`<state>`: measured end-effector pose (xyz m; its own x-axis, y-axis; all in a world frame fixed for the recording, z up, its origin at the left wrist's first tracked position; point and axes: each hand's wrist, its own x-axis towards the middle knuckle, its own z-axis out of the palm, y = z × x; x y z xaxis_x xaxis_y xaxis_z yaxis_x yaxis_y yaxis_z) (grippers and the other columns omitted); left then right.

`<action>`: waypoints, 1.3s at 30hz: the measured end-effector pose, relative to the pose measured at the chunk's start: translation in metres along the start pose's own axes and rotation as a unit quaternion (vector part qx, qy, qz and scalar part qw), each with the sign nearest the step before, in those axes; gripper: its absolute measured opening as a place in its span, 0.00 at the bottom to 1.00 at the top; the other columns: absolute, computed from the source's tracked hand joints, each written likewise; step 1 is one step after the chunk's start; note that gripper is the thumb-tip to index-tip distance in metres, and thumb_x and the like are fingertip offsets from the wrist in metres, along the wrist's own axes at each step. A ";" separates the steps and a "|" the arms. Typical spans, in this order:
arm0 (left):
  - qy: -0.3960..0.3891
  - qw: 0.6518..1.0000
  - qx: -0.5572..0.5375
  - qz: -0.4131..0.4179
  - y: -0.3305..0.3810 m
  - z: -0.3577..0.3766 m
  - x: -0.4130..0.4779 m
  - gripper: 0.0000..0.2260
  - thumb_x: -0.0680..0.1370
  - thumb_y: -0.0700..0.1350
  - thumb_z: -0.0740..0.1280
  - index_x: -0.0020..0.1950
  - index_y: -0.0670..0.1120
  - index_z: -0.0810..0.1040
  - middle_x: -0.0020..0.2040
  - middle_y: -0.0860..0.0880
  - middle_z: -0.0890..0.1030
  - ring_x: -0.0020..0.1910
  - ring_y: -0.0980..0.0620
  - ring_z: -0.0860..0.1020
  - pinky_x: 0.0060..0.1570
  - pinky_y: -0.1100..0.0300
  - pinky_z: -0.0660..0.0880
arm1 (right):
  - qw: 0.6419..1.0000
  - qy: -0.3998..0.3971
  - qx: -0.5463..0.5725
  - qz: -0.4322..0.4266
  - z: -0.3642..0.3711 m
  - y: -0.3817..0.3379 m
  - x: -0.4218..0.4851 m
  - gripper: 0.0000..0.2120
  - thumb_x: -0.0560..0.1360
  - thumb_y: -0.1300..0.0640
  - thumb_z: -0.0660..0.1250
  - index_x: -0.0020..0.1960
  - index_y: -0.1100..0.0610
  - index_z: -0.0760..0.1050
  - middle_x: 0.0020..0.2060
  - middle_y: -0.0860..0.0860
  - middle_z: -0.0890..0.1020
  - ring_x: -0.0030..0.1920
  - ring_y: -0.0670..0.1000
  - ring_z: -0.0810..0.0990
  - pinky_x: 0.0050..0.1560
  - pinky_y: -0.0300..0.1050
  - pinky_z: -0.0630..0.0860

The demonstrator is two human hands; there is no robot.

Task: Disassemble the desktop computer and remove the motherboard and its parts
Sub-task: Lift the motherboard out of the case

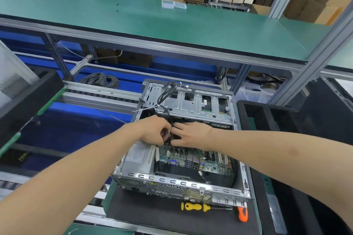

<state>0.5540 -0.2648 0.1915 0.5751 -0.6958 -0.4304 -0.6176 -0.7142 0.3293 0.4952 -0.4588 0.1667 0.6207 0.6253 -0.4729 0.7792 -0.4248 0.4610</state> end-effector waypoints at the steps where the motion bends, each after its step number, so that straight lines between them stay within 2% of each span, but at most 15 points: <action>1: -0.004 1.000 -0.005 0.014 -0.001 0.000 -0.002 0.08 0.72 0.43 0.74 0.42 0.56 0.78 0.41 0.55 0.78 0.40 0.54 0.77 0.41 0.59 0.75 | 1.000 -0.002 0.007 0.005 0.000 0.001 0.000 0.40 0.70 0.60 0.76 0.73 0.52 0.56 0.69 0.62 0.63 0.68 0.61 0.66 0.57 0.50 0.78; 4: -0.024 0.999 0.001 0.043 -0.001 0.004 -0.007 0.09 0.72 0.45 0.73 0.45 0.57 0.76 0.43 0.55 0.78 0.42 0.53 0.78 0.42 0.60 0.70 | 0.999 -0.002 0.042 0.035 -0.002 0.007 -0.003 0.41 0.69 0.62 0.77 0.73 0.51 0.57 0.69 0.61 0.62 0.69 0.60 0.64 0.48 0.48 0.80; 6: -0.033 0.998 0.032 0.053 -0.001 0.009 -0.008 0.10 0.72 0.48 0.73 0.48 0.56 0.73 0.48 0.55 0.77 0.45 0.54 0.76 0.50 0.56 0.68 | 0.998 -0.003 0.056 0.038 -0.002 0.012 -0.005 0.42 0.68 0.64 0.77 0.73 0.52 0.57 0.69 0.61 0.60 0.69 0.60 0.64 0.44 0.49 0.82; 9: -0.035 0.996 0.038 0.077 -0.005 0.009 -0.011 0.13 0.74 0.50 0.74 0.51 0.55 0.71 0.53 0.55 0.71 0.48 0.52 0.75 0.60 0.51 0.68 | 0.999 0.007 0.048 0.021 0.002 0.014 -0.007 0.40 0.68 0.64 0.76 0.72 0.53 0.58 0.67 0.62 0.62 0.68 0.61 0.64 0.46 0.48 0.81; 13: -0.042 0.992 0.011 0.118 -0.011 0.004 -0.022 0.12 0.75 0.53 0.75 0.46 0.58 0.71 0.53 0.58 0.69 0.45 0.58 0.72 0.56 0.53 0.69 | 0.998 0.012 0.056 -0.012 0.006 0.018 -0.012 0.40 0.66 0.67 0.75 0.70 0.54 0.57 0.68 0.64 0.62 0.71 0.64 0.61 0.50 0.53 0.81; 18: -0.026 0.987 -0.099 0.125 -0.017 -0.003 -0.028 0.12 0.71 0.42 0.75 0.37 0.47 0.72 0.50 0.54 0.71 0.39 0.58 0.72 0.46 0.54 0.74 | 0.997 0.029 0.066 -0.028 0.008 0.023 -0.014 0.40 0.65 0.71 0.74 0.69 0.54 0.57 0.69 0.64 0.60 0.72 0.65 0.59 0.47 0.54 0.83; 21: 0.009 0.990 -0.056 0.132 -0.017 0.000 -0.027 0.13 0.71 0.45 0.73 0.35 0.48 0.68 0.47 0.51 0.71 0.38 0.56 0.71 0.40 0.59 0.70 | 0.996 0.046 0.072 -0.019 0.007 0.022 -0.015 0.38 0.66 0.71 0.73 0.68 0.55 0.60 0.68 0.64 0.63 0.72 0.64 0.61 0.42 0.49 0.82; 23: 0.041 0.989 -0.014 0.141 -0.015 0.004 -0.023 0.12 0.70 0.46 0.71 0.35 0.50 0.68 0.44 0.53 0.71 0.39 0.58 0.70 0.38 0.63 0.65 | 0.997 0.054 0.056 -0.014 0.005 0.022 -0.018 0.37 0.65 0.70 0.74 0.67 0.55 0.62 0.65 0.63 0.65 0.68 0.61 0.64 0.36 0.42 0.74; 25: 0.082 0.989 -0.019 0.120 -0.015 0.007 -0.018 0.08 0.70 0.45 0.71 0.37 0.53 0.73 0.44 0.56 0.74 0.42 0.60 0.73 0.41 0.61 0.70 | 0.997 0.062 0.047 -0.014 0.004 0.021 -0.020 0.36 0.64 0.70 0.74 0.67 0.55 0.63 0.62 0.62 0.65 0.65 0.60 0.67 0.33 0.42 0.67; 26: 0.100 0.990 -0.032 0.098 -0.016 0.008 -0.015 0.06 0.71 0.45 0.71 0.38 0.54 0.75 0.45 0.57 0.75 0.44 0.59 0.74 0.45 0.57 0.74 | 0.997 0.063 0.047 -0.018 0.002 0.020 -0.021 0.37 0.64 0.70 0.74 0.67 0.55 0.63 0.62 0.62 0.65 0.65 0.61 0.68 0.32 0.42 0.68; 29: 0.112 0.992 -0.009 0.049 -0.014 0.008 -0.006 0.04 0.72 0.47 0.71 0.39 0.55 0.78 0.48 0.56 0.74 0.47 0.55 0.74 0.54 0.52 0.74 | 0.997 0.056 0.048 -0.034 -0.003 0.015 -0.020 0.38 0.63 0.70 0.75 0.67 0.55 0.61 0.62 0.63 0.66 0.63 0.63 0.70 0.36 0.48 0.78; 31: 0.109 0.992 -0.014 0.058 -0.012 0.008 -0.003 0.04 0.72 0.46 0.70 0.39 0.54 0.78 0.47 0.55 0.74 0.47 0.57 0.73 0.52 0.54 0.73 | 0.997 0.045 0.053 -0.027 -0.006 0.015 -0.020 0.38 0.63 0.71 0.73 0.67 0.54 0.61 0.61 0.62 0.66 0.60 0.61 0.70 0.31 0.46 0.73; 34: 0.083 0.994 -0.024 0.067 -0.012 0.005 -0.004 0.01 0.70 0.49 0.70 0.40 0.55 0.80 0.44 0.57 0.77 0.44 0.58 0.75 0.47 0.55 0.75 | 0.998 0.031 0.056 -0.018 -0.007 0.018 -0.019 0.36 0.65 0.71 0.70 0.68 0.52 0.61 0.61 0.60 0.66 0.60 0.58 0.69 0.25 0.41 0.55; 37: 0.032 0.997 0.038 0.058 -0.013 0.004 -0.004 0.08 0.69 0.57 0.70 0.46 0.60 0.79 0.45 0.59 0.80 0.45 0.58 0.78 0.48 0.55 0.77 | 0.997 0.033 0.071 -0.011 -0.005 0.019 -0.016 0.35 0.66 0.72 0.69 0.67 0.51 0.62 0.62 0.59 0.64 0.61 0.57 0.68 0.25 0.40 0.54; 39: 0.006 0.996 0.066 0.054 -0.011 0.007 -0.004 0.10 0.70 0.60 0.72 0.49 0.60 0.81 0.47 0.58 0.81 0.46 0.56 0.79 0.50 0.55 0.77 | 0.995 0.051 0.083 -0.013 -0.005 0.019 -0.015 0.34 0.66 0.72 0.69 0.66 0.52 0.62 0.65 0.60 0.64 0.62 0.58 0.68 0.25 0.40 0.60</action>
<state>0.5549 -0.2531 0.1835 0.5079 -0.7688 -0.3886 -0.7401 -0.6203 0.2598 0.4999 -0.4734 0.1862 0.5947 0.6969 -0.4009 0.8038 -0.5051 0.3144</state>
